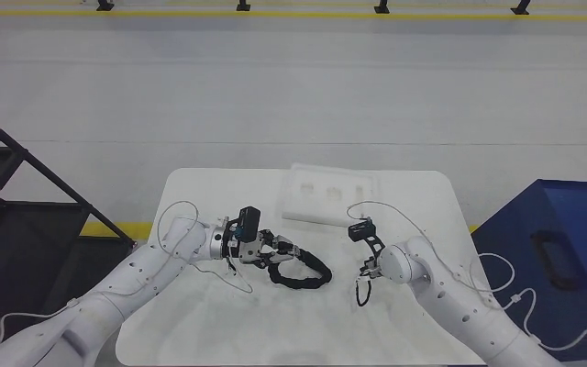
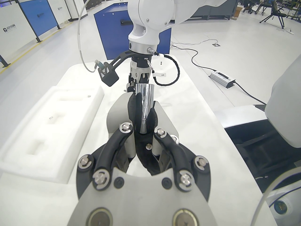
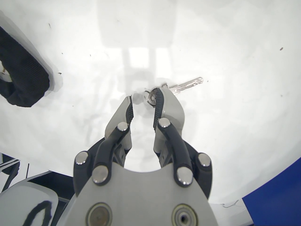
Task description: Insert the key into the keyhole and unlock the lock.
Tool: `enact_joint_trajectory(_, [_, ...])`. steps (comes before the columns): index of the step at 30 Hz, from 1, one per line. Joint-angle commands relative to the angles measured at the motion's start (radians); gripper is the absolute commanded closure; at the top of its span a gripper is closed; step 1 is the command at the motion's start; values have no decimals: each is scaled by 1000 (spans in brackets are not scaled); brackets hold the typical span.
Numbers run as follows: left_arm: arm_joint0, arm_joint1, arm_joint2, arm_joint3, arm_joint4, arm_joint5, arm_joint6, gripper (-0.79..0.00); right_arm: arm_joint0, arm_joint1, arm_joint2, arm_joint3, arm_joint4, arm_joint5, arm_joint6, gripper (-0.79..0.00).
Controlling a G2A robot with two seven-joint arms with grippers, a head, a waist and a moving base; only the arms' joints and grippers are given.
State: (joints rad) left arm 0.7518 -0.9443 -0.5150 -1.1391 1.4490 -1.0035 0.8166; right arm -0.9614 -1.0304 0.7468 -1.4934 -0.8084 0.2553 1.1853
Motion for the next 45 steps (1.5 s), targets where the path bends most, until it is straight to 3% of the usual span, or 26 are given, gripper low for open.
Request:
enact_joint_trajectory(1, [2,0,-3,0,1,0,0,0,0,-3,1,3,-3,6,-2,-58])
enact_joint_trajectory(2, [3,0,-5,-1,2,0,0,0,0,-4,2,5,-5,9,-4,0])
enact_joint_trajectory(13, [11,0,-19,-8,11,-4,-4,0,-15,-3,58,-55,11,24,23,0])
enact_joint_trajectory(25, [8,-7,-20,-11,13,-9,-9,0,26,-8,185,-113,238,46,67,0])
enact_joint_trajectory(34, [-18,-23,-8,19,9,-5,-5,0,149,-39,181,-8,360,62,51,0])
enact_joint_trajectory(45, [-21,-17,-26,3,16,15,15,0,300,-87,120,186,431,55,12,0])
